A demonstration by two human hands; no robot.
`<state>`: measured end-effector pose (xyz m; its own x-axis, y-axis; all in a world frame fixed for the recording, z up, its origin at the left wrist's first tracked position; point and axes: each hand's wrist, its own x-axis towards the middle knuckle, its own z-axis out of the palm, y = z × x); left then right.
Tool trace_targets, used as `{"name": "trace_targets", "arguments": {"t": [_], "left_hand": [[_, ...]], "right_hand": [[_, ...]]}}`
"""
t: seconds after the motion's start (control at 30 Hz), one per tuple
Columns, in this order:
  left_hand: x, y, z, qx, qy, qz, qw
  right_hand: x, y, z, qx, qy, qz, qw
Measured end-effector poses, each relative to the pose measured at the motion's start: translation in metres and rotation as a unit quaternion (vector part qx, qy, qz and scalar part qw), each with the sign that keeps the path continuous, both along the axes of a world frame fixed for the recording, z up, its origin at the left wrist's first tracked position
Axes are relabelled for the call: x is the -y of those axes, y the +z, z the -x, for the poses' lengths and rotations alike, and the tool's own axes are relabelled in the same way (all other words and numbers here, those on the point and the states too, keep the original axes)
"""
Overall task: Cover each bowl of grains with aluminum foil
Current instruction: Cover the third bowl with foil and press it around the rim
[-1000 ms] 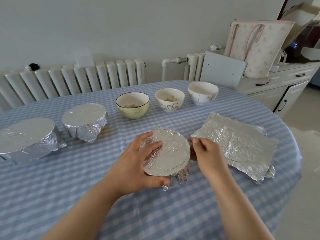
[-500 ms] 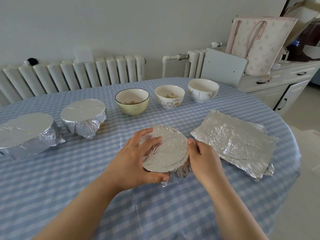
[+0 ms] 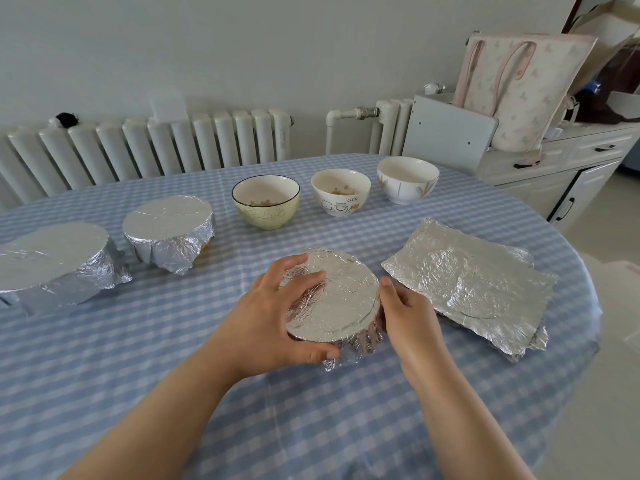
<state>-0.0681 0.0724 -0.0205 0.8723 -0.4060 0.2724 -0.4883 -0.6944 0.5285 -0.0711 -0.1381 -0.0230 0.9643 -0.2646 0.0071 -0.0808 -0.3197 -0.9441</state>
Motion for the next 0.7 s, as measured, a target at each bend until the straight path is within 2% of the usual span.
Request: {"name": "trace_targets", "arguments": {"t": [0.2, 0.33, 0.53, 0.7], "left_hand": [[0.001, 0.0, -0.001, -0.003, 0.002, 0.0, 1.0], [-0.001, 0.0, 0.0, -0.004, 0.004, -0.006, 1.0], [-0.001, 0.0, 0.0, -0.012, 0.005, 0.007, 1.0], [0.003, 0.002, 0.002, -0.01, 0.013, -0.001, 1.0]], "right_hand": [[0.004, -0.007, -0.004, -0.02, 0.021, -0.086, 0.996], [0.003, -0.006, -0.003, -0.067, 0.065, -0.145, 0.985], [0.006, -0.006, -0.015, -0.073, 0.076, -0.13, 0.986], [0.008, -0.006, -0.014, -0.088, 0.085, -0.171, 0.978]]}}
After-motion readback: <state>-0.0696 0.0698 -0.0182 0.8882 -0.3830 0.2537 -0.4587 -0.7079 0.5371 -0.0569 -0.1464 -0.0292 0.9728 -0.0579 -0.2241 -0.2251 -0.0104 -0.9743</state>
